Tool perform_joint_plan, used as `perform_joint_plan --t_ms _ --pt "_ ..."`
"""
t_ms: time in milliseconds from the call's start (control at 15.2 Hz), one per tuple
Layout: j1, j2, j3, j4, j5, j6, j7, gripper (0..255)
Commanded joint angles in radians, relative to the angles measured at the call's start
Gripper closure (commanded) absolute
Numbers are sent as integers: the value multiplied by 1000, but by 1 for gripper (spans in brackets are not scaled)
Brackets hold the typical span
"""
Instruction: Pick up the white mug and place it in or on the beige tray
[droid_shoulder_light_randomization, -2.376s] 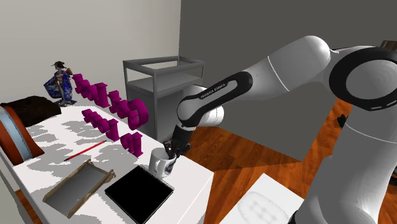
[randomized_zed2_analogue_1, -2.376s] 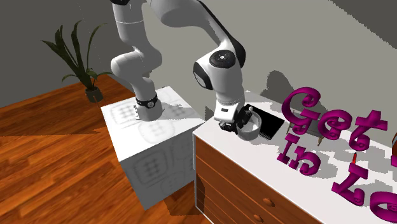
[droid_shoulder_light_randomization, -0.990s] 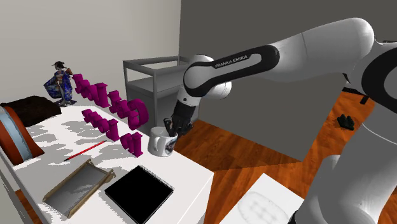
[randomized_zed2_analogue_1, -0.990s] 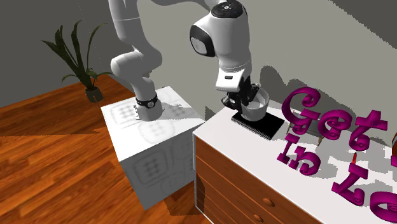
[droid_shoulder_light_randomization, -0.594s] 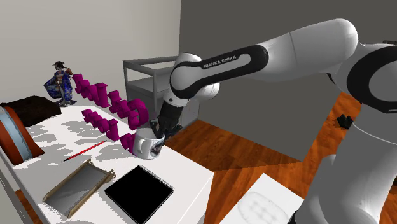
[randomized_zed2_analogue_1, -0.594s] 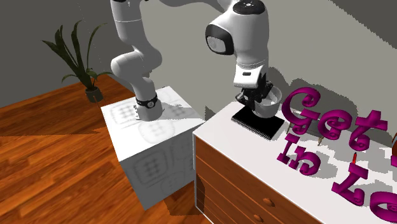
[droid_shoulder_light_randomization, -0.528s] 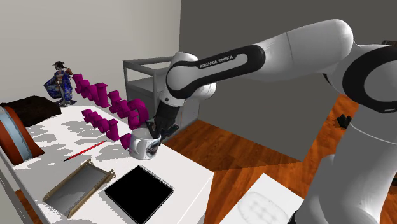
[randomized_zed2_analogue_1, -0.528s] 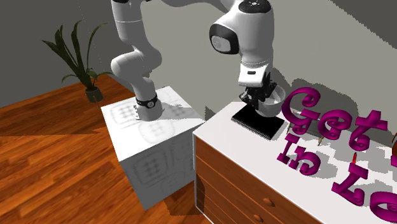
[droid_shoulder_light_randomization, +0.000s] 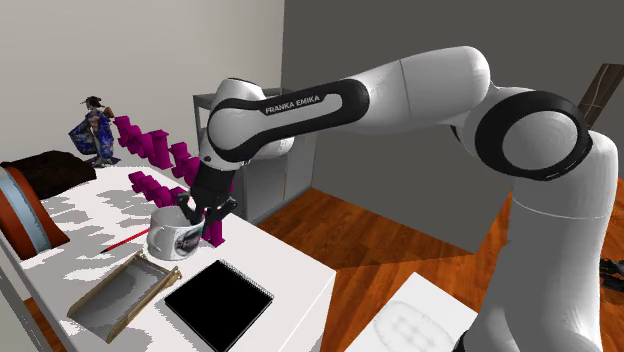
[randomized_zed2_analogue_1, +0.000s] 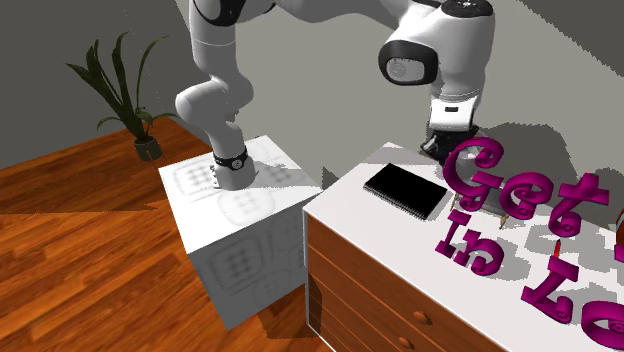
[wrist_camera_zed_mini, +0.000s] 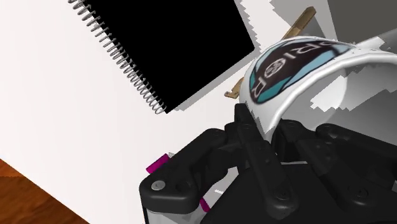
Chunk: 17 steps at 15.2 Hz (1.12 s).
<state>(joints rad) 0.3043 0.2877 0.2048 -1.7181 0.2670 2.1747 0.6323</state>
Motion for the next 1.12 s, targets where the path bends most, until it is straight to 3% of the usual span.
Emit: perform_joint_plan --t_ms 0,330,462,1056 --pt "27 62 5 87 -26 -15 45 255" --pt "106 248 5 365 -91 -87 147 255" --pt "151 365 1 552 -123 -149 195 255" --pt "148 383 0 461 -115 -42 172 255"
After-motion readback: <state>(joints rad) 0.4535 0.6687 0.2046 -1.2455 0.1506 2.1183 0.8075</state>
